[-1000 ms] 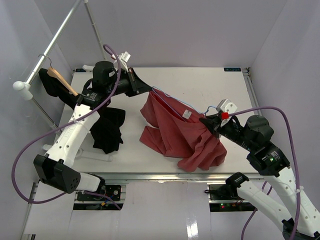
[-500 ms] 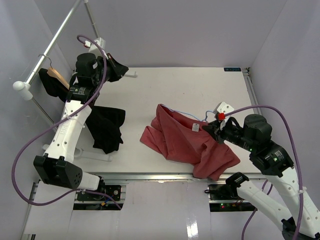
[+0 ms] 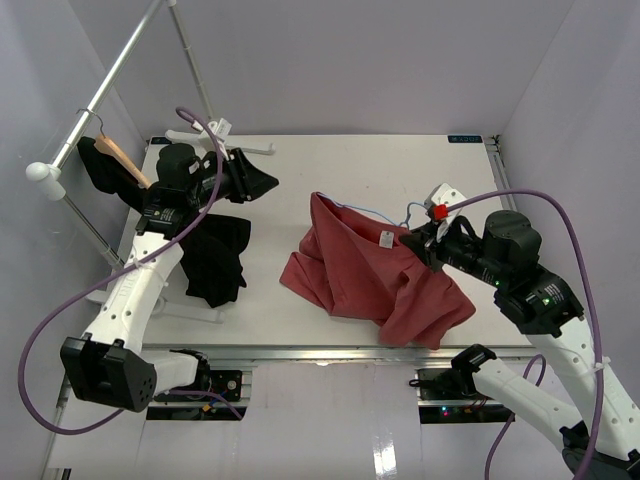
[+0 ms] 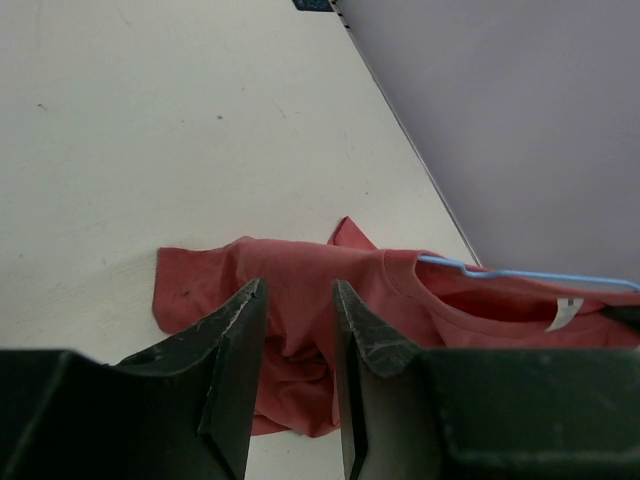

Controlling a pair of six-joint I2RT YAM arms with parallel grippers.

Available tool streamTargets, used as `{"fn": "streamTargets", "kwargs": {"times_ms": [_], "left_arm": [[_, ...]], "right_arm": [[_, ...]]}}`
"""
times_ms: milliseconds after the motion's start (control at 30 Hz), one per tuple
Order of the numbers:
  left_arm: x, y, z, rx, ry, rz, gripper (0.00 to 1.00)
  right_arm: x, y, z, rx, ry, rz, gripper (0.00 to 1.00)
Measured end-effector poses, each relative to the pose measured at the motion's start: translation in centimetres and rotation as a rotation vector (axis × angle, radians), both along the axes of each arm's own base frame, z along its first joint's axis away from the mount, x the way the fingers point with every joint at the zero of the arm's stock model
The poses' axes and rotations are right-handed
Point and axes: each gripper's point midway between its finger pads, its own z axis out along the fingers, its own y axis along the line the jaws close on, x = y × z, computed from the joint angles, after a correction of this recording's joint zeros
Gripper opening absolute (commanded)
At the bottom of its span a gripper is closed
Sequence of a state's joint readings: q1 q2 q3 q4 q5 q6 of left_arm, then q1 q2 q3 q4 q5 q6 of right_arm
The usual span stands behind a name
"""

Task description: Place the t-shirt on the hanger

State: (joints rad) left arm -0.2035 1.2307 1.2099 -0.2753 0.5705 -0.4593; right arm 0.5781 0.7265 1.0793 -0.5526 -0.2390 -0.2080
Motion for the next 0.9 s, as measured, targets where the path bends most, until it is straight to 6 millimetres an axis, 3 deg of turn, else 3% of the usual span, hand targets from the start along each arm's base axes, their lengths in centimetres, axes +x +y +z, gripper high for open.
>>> {"fn": "streamTargets", "kwargs": {"times_ms": [200, 333, 467, 767, 867, 900], "left_arm": [[-1.4, -2.2, 0.3, -0.023, -0.007, -0.117, 0.51], [-2.6, -5.3, -0.7, -0.012, 0.024, -0.186, 0.53], [-2.4, -7.8, -1.3, 0.012, 0.049, -0.199, 0.53], [-1.2, -8.6, -2.1, 0.037, 0.079, -0.113, 0.52], [-1.0, -8.7, -2.3, 0.046, 0.083, -0.089, 0.48], [-1.0, -8.7, -2.3, 0.047, 0.085, -0.081, 0.42]], "right_arm": [[0.2, 0.3, 0.9, 0.037, -0.013, -0.006, 0.08], [0.7, 0.6, 1.4, 0.072, -0.029, -0.01, 0.08], [1.0, 0.9, 1.0, 0.085, -0.022, -0.013, 0.08], [1.3, 1.3, 0.9, 0.106, -0.023, -0.013, 0.08], [1.4, 1.4, 0.8, 0.117, -0.023, -0.013, 0.08], [1.4, 1.5, 0.7, 0.12, -0.02, -0.013, 0.08]]}}
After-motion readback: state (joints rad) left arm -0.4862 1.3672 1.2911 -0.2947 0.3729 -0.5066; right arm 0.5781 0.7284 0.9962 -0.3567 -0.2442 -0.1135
